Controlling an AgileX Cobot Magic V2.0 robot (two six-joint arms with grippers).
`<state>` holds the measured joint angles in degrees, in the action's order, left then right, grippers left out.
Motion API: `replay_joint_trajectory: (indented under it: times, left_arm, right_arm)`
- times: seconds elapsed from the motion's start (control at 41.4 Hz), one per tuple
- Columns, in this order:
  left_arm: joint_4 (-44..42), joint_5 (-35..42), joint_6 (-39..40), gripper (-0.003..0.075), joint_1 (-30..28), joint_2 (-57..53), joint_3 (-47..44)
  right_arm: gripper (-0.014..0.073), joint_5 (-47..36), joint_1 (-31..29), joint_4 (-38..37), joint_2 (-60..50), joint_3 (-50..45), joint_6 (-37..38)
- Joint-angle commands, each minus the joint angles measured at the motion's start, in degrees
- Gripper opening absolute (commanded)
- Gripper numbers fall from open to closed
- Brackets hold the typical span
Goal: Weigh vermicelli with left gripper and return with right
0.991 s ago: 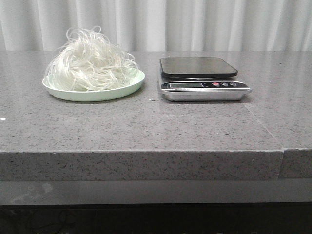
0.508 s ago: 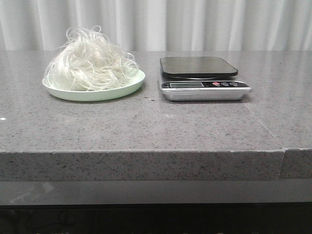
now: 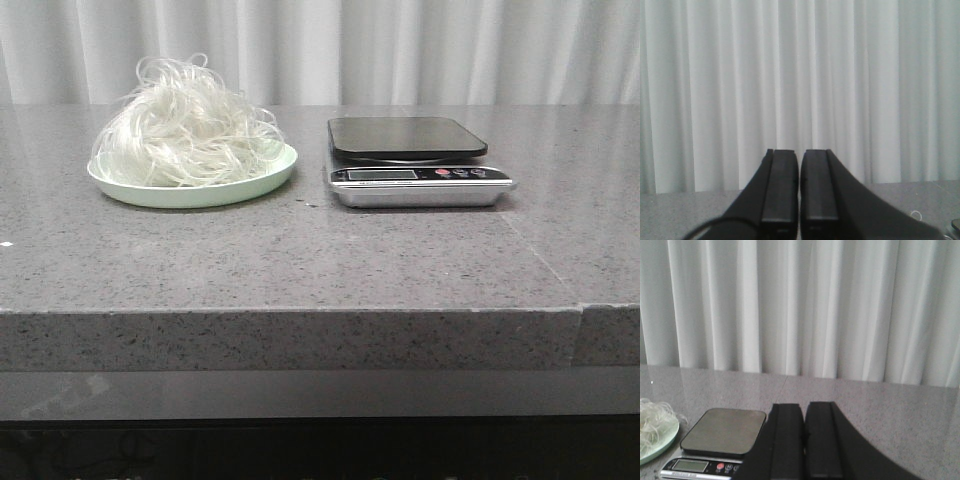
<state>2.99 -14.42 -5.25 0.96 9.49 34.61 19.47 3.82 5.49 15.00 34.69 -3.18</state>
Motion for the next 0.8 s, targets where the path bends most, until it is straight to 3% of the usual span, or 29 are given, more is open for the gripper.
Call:
replay_joint_trajectory:
  times: [0.0,0.121,0.242,0.774]
  left_arm:
    - [0.6,-2.4,0.1,0.0145,0.0,5.2,7.0]
    - [0.6,-10.8,0.1,0.0145,0.0,11.0,12.6]
    - [0.6,-13.1,0.1,0.0145,0.0,14.8,13.0]
    - [0.6,-10.8,0.1,0.0146,0.0,25.7,5.7]
  right_arm:
    - [0.0142,1.0,-0.3,0.1,5.4,5.4,-0.4]
    - [0.0142,4.7,-0.3,0.1,10.8,8.3,-0.4]
    - [0.0142,5.4,-0.3,0.1,15.3,8.2,-0.4]
    - [0.0142,9.2,-0.3,0.1,33.2,8.2,-0.4]
